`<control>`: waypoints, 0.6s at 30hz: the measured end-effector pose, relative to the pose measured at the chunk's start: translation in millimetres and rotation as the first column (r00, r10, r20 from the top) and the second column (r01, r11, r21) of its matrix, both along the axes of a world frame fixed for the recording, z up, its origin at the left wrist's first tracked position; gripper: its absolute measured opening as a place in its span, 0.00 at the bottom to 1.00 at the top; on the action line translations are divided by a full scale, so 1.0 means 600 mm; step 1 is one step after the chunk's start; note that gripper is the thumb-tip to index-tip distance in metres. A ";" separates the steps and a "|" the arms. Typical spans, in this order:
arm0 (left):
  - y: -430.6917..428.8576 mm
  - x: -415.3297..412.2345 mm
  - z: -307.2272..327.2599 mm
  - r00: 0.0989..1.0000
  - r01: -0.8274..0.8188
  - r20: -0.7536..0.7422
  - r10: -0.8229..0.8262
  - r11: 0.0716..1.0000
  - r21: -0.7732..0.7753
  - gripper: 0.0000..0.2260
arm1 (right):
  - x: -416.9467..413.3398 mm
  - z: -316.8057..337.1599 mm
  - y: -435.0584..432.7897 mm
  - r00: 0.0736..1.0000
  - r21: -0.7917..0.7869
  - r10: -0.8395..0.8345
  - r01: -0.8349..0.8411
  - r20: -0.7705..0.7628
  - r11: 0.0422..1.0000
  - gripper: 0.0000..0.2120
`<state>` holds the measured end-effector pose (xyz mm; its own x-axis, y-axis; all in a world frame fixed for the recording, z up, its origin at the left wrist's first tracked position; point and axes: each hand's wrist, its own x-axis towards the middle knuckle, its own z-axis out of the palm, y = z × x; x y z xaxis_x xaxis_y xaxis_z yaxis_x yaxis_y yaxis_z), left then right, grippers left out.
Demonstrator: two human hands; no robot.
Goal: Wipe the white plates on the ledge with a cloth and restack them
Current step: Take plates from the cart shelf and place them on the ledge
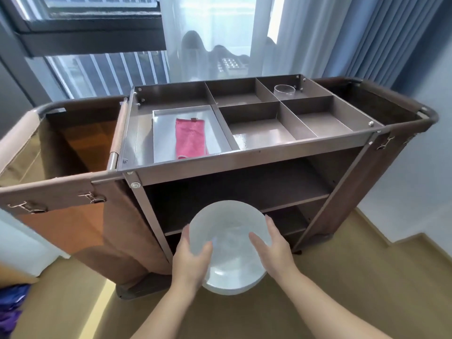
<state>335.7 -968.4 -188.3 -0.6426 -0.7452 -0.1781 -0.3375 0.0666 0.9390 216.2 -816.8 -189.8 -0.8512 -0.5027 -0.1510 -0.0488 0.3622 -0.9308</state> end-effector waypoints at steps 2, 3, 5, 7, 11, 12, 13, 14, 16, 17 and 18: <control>-0.019 -0.029 -0.017 0.998 -0.042 0.043 0.041 0.999 0.012 0.22 | -0.034 -0.019 -0.024 0.999 0.013 0.001 -0.001 0.041 1.000 0.26; -0.029 -0.044 -0.028 0.996 -0.064 0.063 0.063 0.998 0.015 0.24 | -0.052 -0.029 -0.037 0.998 0.027 -0.007 0.005 0.069 1.000 0.29; -0.044 -0.072 -0.046 0.993 -0.089 0.083 0.089 0.996 -0.001 0.27 | -0.088 -0.048 -0.062 0.993 0.063 -0.016 0.009 0.119 0.998 0.32; -0.056 -0.098 -0.062 0.989 -0.117 0.084 0.119 0.993 -0.028 0.28 | -0.122 -0.065 -0.084 0.992 0.077 0.020 -0.030 0.122 0.997 0.32; -0.090 -0.152 -0.099 0.977 -0.182 0.101 0.186 0.982 -0.043 0.30 | -0.186 -0.104 -0.126 0.996 0.072 0.059 -0.064 0.068 0.995 0.33; -0.097 -0.163 -0.105 0.975 -0.192 0.103 0.195 0.981 -0.038 0.30 | -0.198 -0.110 -0.134 0.996 0.073 0.058 -0.062 0.063 0.995 0.34; -0.103 -0.173 -0.111 0.974 -0.203 0.097 0.206 0.979 -0.035 0.29 | -0.210 -0.115 -0.141 0.997 0.081 0.061 -0.066 0.056 0.995 0.34; -0.108 -0.182 -0.116 0.972 -0.215 0.090 0.217 0.976 -0.032 0.29 | -0.222 -0.120 -0.147 0.997 0.087 0.067 -0.070 0.045 0.994 0.34; -0.115 -0.197 -0.124 0.970 -0.231 0.076 0.231 0.973 -0.013 0.29 | -0.241 -0.127 -0.157 0.997 0.085 0.079 -0.081 0.025 0.993 0.34; -0.118 -0.203 -0.127 0.970 -0.232 0.073 0.232 0.973 -0.009 0.29 | -0.249 -0.129 -0.162 0.996 0.084 0.084 -0.085 0.020 0.993 0.34; -0.119 -0.209 -0.130 0.970 -0.233 0.071 0.233 0.972 -0.004 0.29 | -0.255 -0.132 -0.166 0.996 0.086 0.087 -0.088 0.017 0.992 0.34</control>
